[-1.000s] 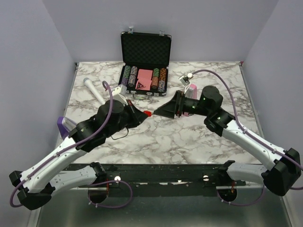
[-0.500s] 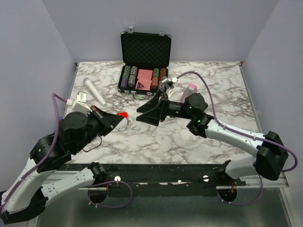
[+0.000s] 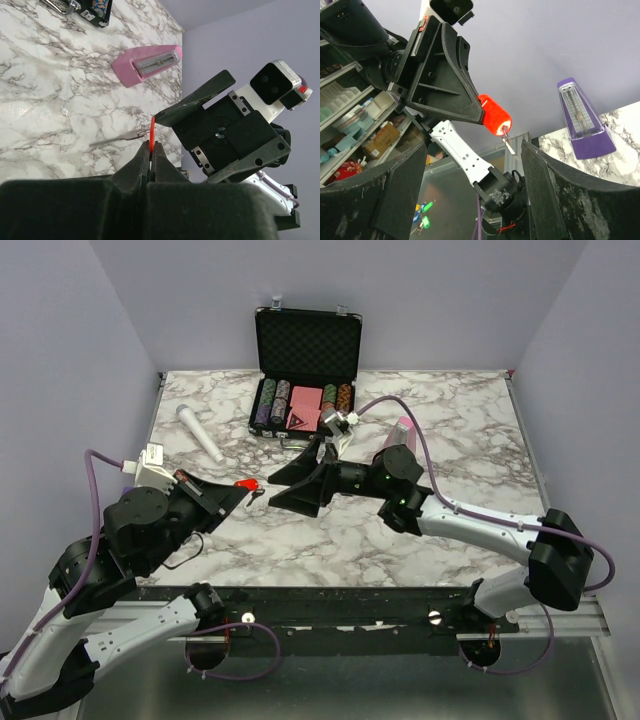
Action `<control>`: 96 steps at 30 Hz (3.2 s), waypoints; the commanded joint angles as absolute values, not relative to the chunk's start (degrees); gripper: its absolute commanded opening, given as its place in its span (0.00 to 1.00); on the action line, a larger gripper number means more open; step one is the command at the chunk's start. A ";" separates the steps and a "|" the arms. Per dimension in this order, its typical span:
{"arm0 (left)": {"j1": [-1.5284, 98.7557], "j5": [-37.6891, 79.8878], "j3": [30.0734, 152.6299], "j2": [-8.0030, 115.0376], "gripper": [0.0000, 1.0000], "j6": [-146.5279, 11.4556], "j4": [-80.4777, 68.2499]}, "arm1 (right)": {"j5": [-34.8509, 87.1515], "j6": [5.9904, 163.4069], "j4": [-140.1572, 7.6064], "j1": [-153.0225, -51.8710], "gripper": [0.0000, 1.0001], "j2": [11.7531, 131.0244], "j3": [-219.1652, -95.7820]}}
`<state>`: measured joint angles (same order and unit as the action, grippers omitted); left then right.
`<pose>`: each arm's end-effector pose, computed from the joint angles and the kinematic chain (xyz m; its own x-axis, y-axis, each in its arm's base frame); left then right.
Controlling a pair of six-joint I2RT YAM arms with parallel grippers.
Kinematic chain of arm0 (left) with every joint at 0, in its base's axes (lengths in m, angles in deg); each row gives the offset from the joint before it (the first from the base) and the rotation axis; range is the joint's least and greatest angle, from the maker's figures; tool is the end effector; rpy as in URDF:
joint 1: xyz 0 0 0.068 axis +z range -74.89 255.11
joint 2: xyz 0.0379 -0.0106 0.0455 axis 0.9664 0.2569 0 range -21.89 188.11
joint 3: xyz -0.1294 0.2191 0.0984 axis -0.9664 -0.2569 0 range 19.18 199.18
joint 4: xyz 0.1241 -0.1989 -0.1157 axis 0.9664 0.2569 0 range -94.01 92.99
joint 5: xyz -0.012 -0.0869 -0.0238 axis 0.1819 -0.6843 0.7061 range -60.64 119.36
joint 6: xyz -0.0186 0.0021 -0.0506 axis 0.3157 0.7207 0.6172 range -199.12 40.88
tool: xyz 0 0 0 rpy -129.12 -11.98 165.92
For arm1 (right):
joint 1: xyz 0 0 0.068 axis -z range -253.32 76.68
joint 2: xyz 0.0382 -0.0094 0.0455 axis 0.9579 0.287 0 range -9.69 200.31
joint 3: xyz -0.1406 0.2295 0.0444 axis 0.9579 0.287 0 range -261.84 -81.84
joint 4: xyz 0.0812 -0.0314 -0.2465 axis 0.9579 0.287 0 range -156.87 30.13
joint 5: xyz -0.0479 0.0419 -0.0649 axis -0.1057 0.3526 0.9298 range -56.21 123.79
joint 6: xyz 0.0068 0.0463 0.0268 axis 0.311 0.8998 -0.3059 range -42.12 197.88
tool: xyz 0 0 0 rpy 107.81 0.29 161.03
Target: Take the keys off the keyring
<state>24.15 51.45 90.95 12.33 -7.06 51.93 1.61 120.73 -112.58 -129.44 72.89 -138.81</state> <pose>0.0487 -0.0387 0.4250 -0.5322 -0.7434 -0.4053 -0.0366 0.4984 -0.8662 0.1685 0.2849 0.3592 -0.5269 0.2476 -0.8131 -0.8499 -0.1526 0.5044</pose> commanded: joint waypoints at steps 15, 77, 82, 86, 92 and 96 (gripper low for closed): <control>24.49 49.49 93.45 11.42 0.00 -5.46 51.01 | 5.84 114.71 -110.21 -131.94 0.77 76.09 -144.50; 24.49 49.13 89.58 8.70 0.03 -3.88 48.90 | 4.26 116.21 -109.77 -131.94 0.01 77.41 -145.56; 24.49 49.66 89.32 8.00 0.52 -4.93 51.09 | 2.68 115.15 -104.86 -132.03 0.01 77.41 -147.05; 24.49 50.89 89.93 6.77 0.71 -8.44 55.22 | 0.14 111.38 -93.97 -132.03 0.01 77.23 -150.47; 24.49 47.92 89.50 3.43 0.69 -25.47 53.22 | -5.84 104.00 -74.46 -132.03 0.01 76.97 -155.66; 24.49 41.33 87.74 0.71 0.66 -36.29 50.14 | -9.97 101.00 -65.31 -132.03 0.01 75.83 -157.69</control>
